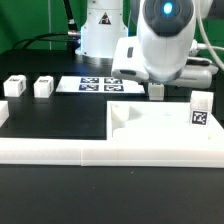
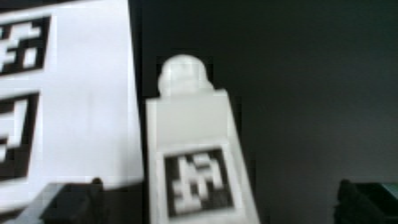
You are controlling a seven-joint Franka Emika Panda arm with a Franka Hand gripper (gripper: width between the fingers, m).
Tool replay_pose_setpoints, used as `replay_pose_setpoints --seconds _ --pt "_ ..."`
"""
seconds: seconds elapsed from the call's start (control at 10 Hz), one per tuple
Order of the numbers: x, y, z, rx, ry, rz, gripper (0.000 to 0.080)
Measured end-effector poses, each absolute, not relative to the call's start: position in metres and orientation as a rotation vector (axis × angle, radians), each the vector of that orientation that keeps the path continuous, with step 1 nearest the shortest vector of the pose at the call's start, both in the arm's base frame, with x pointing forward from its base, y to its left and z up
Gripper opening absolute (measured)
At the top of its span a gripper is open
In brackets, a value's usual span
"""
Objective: Assemble square table
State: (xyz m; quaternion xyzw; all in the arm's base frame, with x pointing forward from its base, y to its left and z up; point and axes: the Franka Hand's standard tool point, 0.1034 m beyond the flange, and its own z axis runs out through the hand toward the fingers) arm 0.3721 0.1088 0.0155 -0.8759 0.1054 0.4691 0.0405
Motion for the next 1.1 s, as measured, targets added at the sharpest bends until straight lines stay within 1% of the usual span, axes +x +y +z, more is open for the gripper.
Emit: replay_pose_setpoints --seconds 0.2,0.4,0.5,0.6,0.7,0.8,1.1 --pt "0.3737 0.1106 0.0161 -2.698 0.323 1.431 0.0649" --pt "0.3755 0.1100 0.0129 -2.719 0.351 1.415 0.0649" --pt "0.3758 0.1090 0.0129 -2.718 0.355 1.414 0.0622" --pt "0.3761 0.1081 0.0129 -2.716 0.358 1.413 0.0622" --pt "0.3763 0.1074 0.0128 -2.716 0.360 1.413 0.0441" --pt "0.3764 0.1068 0.0130 -2.714 0.362 1.414 0.0288" --pt "0.3767 0.1057 0.0135 -2.711 0.366 1.414 0.0289"
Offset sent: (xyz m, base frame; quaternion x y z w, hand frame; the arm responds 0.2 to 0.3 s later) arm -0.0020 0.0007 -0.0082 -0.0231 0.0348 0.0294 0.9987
